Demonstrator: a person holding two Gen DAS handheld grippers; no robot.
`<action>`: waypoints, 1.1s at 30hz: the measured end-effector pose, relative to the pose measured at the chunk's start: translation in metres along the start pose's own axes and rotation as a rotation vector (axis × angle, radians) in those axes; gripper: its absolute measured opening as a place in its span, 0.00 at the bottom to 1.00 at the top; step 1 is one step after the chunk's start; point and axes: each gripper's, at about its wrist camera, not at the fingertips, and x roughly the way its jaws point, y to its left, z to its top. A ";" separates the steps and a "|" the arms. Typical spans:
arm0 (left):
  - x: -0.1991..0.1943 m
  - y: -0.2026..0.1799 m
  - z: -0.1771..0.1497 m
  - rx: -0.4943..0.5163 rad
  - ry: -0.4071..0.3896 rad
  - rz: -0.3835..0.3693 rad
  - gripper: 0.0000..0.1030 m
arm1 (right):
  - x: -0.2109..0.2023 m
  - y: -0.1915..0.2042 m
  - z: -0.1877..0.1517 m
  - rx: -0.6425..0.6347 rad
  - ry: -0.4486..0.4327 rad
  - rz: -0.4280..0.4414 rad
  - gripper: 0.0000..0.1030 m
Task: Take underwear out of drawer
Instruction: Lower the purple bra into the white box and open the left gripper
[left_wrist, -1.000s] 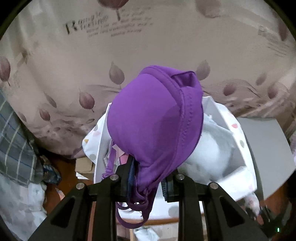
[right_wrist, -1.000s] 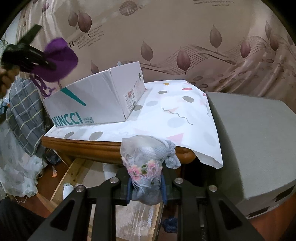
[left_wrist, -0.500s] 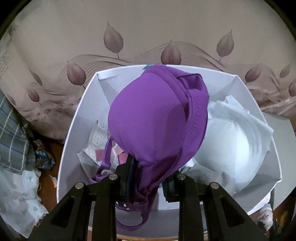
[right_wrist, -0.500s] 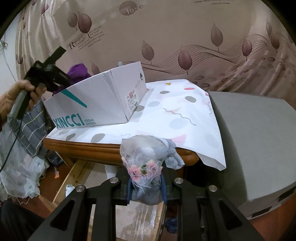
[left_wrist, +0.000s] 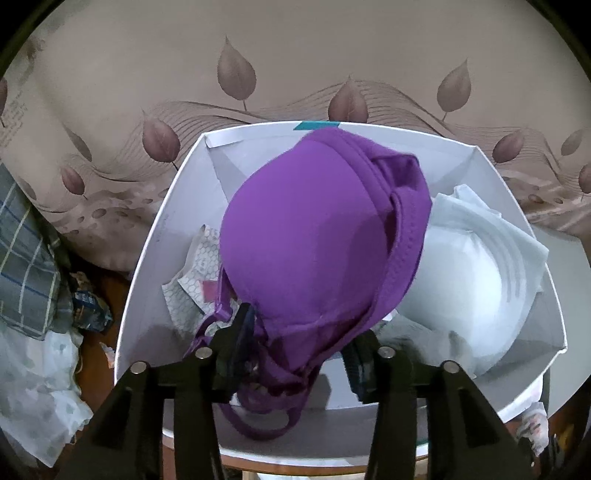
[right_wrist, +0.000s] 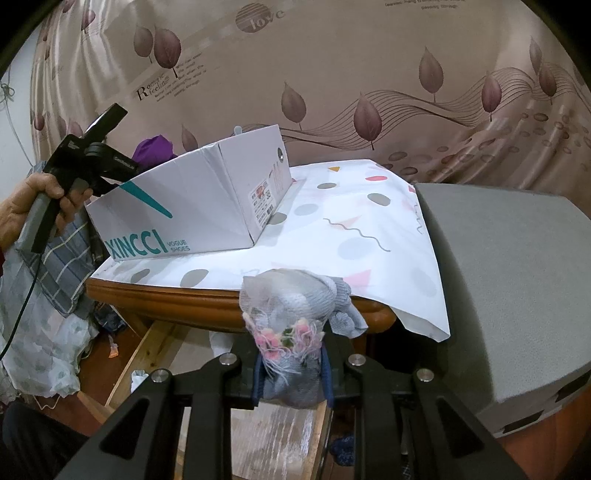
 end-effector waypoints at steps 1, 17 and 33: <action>-0.004 0.001 -0.001 -0.006 -0.014 0.002 0.49 | 0.000 0.000 0.000 -0.003 -0.001 -0.001 0.23; -0.091 0.000 -0.055 0.059 -0.279 0.079 0.72 | -0.005 -0.001 0.000 -0.015 -0.027 -0.021 0.23; -0.042 0.065 -0.195 -0.145 -0.233 0.222 0.78 | -0.019 0.008 0.023 -0.079 -0.015 -0.081 0.23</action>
